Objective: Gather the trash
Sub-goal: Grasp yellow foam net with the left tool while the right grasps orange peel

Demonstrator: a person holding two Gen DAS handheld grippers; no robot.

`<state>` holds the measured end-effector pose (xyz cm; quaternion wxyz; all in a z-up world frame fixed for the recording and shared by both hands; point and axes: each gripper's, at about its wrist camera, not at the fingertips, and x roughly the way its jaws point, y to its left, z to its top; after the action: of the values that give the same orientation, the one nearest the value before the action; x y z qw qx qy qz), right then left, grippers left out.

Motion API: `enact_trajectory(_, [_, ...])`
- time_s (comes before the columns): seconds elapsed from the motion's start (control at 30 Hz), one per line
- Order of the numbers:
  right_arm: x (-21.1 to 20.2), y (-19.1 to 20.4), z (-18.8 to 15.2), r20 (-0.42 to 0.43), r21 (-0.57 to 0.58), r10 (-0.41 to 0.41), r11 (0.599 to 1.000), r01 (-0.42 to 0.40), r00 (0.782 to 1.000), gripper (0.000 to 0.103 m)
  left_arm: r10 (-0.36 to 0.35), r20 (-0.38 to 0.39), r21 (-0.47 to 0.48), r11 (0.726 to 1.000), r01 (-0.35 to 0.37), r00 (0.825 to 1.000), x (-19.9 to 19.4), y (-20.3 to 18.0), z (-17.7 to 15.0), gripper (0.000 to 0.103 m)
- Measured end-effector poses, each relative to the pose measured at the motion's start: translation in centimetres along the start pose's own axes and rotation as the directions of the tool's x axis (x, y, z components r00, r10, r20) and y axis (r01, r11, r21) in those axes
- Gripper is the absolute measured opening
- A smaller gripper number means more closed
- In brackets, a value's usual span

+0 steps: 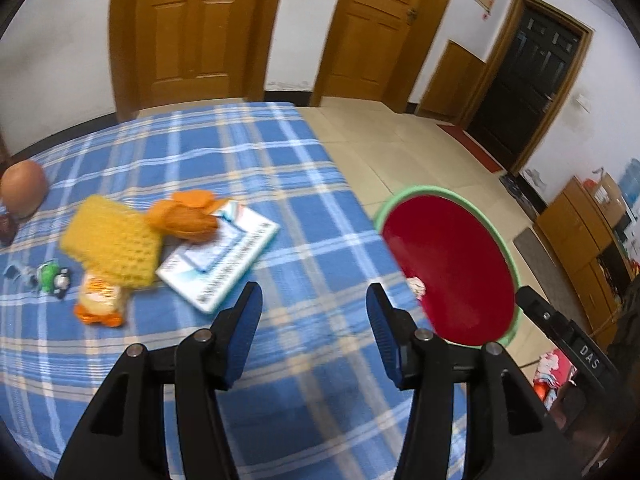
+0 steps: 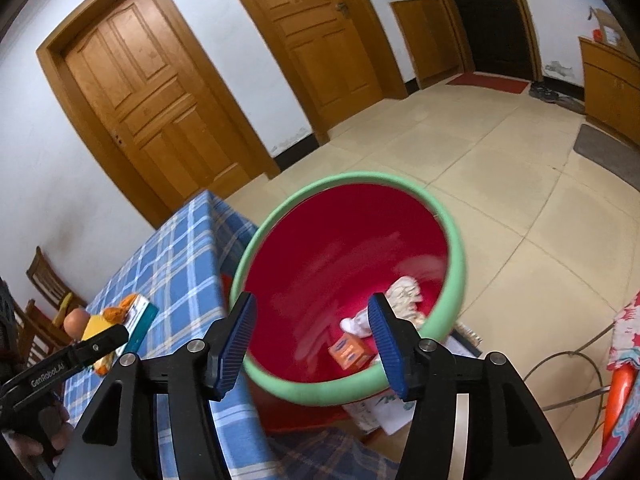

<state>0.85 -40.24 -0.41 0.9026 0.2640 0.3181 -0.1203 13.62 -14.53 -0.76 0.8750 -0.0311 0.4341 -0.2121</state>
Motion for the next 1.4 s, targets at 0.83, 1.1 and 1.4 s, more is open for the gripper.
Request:
enact_trajectory(0.83, [3.0, 10.6, -1.2, -0.084, -0.162, 0.093, 0.981, -0.105, 0.992, 0.060, 0.245, 0.036, -0.101, 0.965, -0.241, 0.969, -0.2, 12.3, 2.5, 0.063])
enact_trajectory(1.1, [3.8, 13.2, -1.5, -0.107, -0.219, 0.092, 0.969, -0.114, 0.990, 0.060, 0.160, -0.005, -0.129, 0.979, -0.159, 0.987, 1.5, 14.0, 2.0, 0.053])
enact_trajectory(1.4, [5.1, 16.7, -2.2, -0.130, -0.286, 0.085, 0.951, -0.119, 0.988, 0.060, 0.076, 0.072, -0.132, 0.989, -0.066, 0.995, 0.2, 14.4, 1.6, 0.022])
